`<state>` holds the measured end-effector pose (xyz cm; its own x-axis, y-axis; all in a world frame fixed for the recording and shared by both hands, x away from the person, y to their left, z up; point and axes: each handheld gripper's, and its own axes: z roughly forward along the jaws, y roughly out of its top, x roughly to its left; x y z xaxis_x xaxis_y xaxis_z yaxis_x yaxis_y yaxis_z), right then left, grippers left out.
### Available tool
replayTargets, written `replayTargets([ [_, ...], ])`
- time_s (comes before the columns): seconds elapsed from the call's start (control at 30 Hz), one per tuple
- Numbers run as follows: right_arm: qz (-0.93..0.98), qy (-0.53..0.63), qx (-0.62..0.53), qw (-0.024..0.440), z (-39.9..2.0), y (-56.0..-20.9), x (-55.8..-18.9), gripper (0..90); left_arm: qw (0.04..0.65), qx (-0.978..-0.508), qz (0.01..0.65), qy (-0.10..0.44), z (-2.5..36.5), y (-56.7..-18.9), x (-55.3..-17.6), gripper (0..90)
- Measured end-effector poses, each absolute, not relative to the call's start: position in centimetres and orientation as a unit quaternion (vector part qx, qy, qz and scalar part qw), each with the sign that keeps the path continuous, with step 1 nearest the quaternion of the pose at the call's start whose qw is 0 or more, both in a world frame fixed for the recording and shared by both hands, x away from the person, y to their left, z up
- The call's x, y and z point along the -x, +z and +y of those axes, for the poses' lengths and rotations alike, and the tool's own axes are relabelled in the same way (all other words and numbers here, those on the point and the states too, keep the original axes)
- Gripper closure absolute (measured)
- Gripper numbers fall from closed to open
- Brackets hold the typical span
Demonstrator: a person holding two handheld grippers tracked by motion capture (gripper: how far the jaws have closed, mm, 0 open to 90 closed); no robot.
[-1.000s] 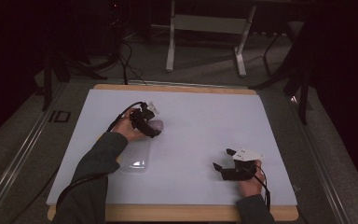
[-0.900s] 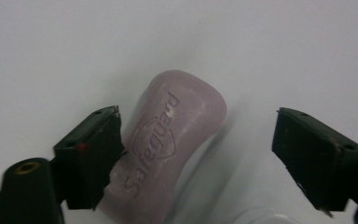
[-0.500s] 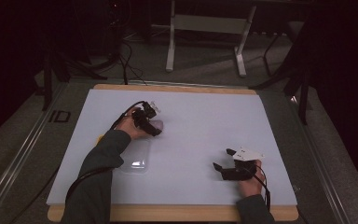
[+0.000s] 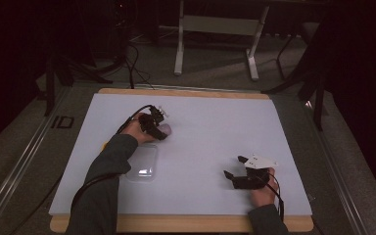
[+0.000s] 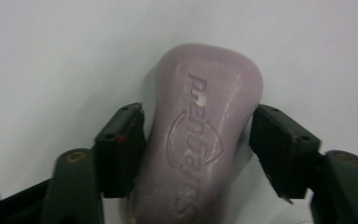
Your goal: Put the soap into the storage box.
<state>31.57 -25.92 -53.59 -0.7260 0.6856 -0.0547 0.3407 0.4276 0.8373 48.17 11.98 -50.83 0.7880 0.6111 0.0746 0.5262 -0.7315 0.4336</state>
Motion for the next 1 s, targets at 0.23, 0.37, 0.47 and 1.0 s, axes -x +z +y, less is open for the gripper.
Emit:
replayTargets([
  [0.23,0.821,0.434,-0.313,0.198,-25.9,-53.6,-31.6,18.3,0.173,-0.928,0.315,0.1,12.3,-50.5,-48.3,47.3],
  [0.37,0.821,0.434,-0.313,0.199,-25.9,-53.6,-31.6,18.3,0.159,-0.931,0.315,0.097,12.4,-50.4,-48.3,47.9],
  [0.47,0.82,0.434,-0.313,0.2,-25.9,-53.6,-31.5,18.3,0.145,-0.934,0.313,0.094,12.5,-50.3,-48.2,48.2],
  [1.0,0.822,0.433,-0.313,0.199,-25.9,-53.6,-31.6,18.3,0.11,-0.94,0.314,0.069,13.1,-50.1,-48.3,47.4],
])
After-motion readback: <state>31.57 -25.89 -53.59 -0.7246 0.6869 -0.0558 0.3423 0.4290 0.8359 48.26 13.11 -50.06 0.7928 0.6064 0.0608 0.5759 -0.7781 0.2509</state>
